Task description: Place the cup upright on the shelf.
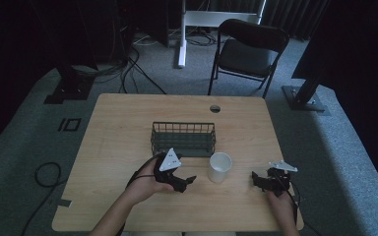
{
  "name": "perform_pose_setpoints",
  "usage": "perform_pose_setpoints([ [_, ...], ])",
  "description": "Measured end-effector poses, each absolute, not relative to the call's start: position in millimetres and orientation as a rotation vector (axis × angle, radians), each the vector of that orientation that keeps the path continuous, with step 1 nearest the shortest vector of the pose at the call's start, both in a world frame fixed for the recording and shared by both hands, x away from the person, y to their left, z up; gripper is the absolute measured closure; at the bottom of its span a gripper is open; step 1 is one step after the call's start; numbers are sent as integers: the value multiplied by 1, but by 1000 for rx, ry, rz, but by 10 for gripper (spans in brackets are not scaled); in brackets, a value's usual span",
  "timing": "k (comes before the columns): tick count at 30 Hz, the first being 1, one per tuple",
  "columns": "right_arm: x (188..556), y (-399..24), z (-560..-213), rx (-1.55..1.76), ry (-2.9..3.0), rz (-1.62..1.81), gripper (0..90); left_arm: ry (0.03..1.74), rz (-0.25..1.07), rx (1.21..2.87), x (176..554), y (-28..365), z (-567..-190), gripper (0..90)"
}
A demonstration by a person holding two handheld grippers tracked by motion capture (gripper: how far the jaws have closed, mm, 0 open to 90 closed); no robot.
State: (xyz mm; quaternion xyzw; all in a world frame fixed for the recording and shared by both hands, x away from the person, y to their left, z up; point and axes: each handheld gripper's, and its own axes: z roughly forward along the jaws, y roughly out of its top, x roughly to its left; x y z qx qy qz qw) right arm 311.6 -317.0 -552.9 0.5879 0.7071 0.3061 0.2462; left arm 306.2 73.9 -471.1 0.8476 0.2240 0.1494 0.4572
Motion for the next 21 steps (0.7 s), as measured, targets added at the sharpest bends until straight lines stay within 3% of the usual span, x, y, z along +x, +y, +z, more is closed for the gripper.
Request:
perform_pose_setpoints([
  [21, 311, -317, -553, 1599, 1934, 836, 108, 529, 299, 2103, 320, 18, -485, 87],
])
